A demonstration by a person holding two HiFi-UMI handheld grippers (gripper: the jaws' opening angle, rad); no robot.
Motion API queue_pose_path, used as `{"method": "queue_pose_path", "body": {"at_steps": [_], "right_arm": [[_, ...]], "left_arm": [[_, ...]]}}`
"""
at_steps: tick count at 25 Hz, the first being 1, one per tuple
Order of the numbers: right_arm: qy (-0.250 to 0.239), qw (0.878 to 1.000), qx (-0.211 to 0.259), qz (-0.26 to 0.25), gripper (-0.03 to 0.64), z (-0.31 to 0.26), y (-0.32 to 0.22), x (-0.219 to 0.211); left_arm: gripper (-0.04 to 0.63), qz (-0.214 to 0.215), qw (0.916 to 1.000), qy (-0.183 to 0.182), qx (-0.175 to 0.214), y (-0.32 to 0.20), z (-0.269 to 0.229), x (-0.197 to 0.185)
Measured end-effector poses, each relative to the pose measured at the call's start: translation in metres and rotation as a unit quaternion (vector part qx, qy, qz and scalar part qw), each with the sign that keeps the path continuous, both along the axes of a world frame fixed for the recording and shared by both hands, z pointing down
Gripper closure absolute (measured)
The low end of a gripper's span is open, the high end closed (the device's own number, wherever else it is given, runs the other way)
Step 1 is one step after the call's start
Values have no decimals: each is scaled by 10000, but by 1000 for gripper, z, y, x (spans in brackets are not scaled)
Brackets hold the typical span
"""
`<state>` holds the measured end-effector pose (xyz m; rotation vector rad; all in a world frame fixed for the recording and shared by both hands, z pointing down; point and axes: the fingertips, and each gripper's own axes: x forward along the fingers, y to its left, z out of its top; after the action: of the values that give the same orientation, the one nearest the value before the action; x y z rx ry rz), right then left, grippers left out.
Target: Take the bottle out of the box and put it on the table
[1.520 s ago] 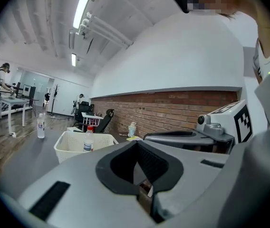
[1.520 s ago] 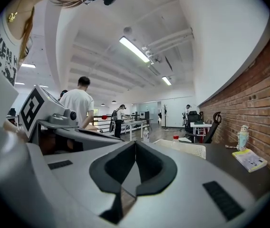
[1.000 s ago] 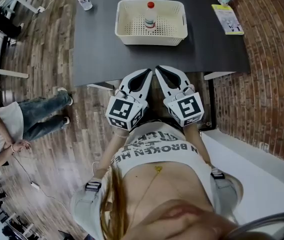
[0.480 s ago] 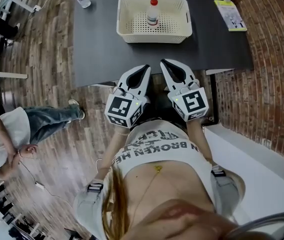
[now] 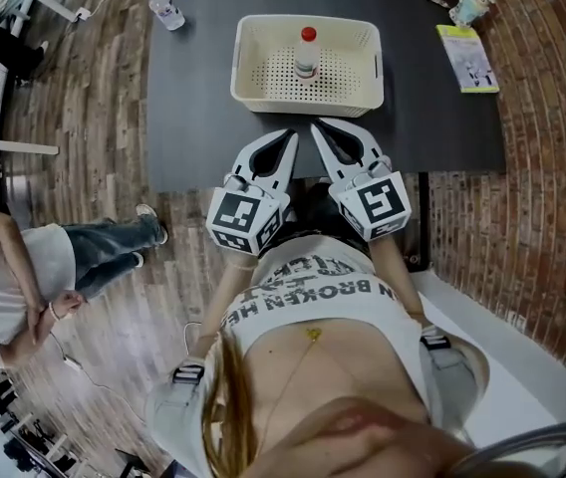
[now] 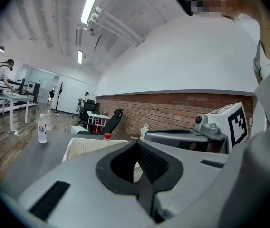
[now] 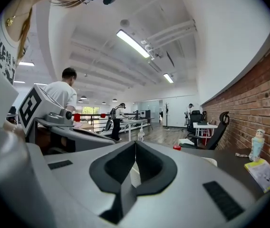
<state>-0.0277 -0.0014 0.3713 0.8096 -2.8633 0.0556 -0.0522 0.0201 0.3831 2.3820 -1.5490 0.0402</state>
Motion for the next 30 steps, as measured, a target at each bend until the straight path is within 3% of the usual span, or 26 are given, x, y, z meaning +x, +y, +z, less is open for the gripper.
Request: {"method": "queue_pose_path", "body": {"at_steps": [10,30], "right_arm": [[-37,9997,-93,-207,607,-8,-67,10],[150,9977,-230,-615,607,11,-130,24]], "left_arm": [[595,-315,9994,-145,-68,-66,-7,6],[595,-779,9966,-159,-223,-125,8,12]]}}
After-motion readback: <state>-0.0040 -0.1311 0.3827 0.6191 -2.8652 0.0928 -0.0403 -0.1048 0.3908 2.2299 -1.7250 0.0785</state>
